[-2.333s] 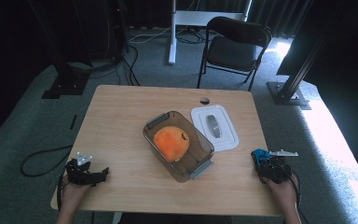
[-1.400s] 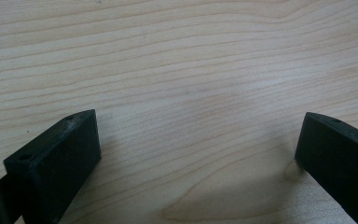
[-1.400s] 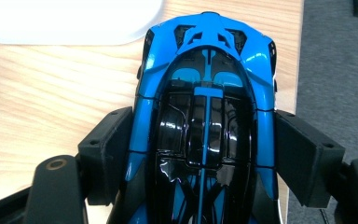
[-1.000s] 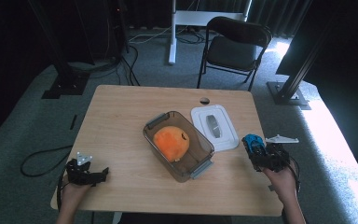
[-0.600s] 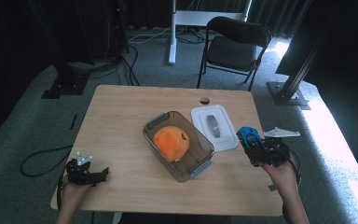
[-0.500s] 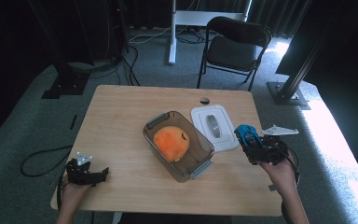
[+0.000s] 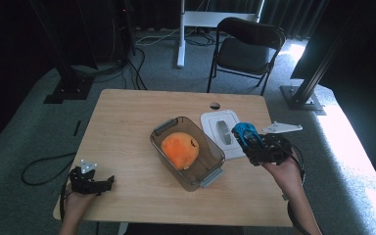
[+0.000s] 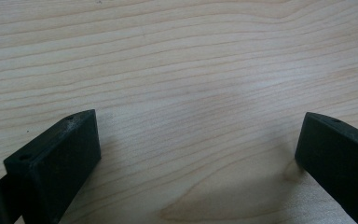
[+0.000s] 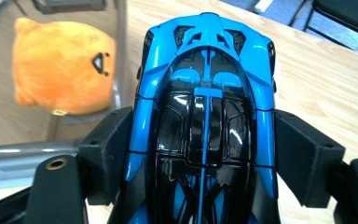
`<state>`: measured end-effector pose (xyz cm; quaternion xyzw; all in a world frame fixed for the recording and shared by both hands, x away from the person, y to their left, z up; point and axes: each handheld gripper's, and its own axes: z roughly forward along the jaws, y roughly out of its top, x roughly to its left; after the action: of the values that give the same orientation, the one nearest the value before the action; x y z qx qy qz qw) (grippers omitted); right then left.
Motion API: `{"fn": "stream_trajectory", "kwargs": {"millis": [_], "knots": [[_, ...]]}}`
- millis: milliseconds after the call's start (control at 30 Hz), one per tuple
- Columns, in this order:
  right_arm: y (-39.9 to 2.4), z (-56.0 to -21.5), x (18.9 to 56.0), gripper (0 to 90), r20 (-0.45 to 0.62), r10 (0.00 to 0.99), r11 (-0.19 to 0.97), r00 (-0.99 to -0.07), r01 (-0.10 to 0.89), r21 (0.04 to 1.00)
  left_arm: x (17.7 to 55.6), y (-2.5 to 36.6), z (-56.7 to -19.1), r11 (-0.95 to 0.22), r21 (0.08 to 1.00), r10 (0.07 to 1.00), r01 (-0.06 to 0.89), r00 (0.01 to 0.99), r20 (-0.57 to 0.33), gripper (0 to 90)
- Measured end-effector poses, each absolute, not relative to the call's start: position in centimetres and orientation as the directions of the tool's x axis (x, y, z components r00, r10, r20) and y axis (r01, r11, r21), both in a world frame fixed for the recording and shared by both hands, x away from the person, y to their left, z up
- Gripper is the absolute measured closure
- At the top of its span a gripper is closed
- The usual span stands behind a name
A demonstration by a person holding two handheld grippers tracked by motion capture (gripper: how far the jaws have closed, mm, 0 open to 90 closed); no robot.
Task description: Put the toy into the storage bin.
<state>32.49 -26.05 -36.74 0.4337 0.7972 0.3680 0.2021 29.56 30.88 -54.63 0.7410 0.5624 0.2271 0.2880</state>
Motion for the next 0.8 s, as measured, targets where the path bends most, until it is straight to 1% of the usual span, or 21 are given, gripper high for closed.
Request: {"fn": "stream_trajectory", "kwargs": {"millis": [233,667,800], "knots": [[-23.7,-36.2,32.9,25.4,-0.019,0.805,0.398,-0.593,0.516,0.759,29.6,30.8,-54.6,-0.197,0.684,0.965,0.702,0.260,0.010,0.4],[-19.9,-35.9,33.6,25.4,-0.009,0.743,0.439,-0.669,0.477,0.761,29.6,30.8,-54.6,-0.196,0.682,0.966,0.705,0.257,0.012,0.3],[-18.9,-36.0,33.8,25.4,-0.004,0.719,0.464,-0.695,0.475,0.748,29.6,30.8,-54.6,-0.196,0.682,0.966,0.705,0.257,0.012,0.4]]}}
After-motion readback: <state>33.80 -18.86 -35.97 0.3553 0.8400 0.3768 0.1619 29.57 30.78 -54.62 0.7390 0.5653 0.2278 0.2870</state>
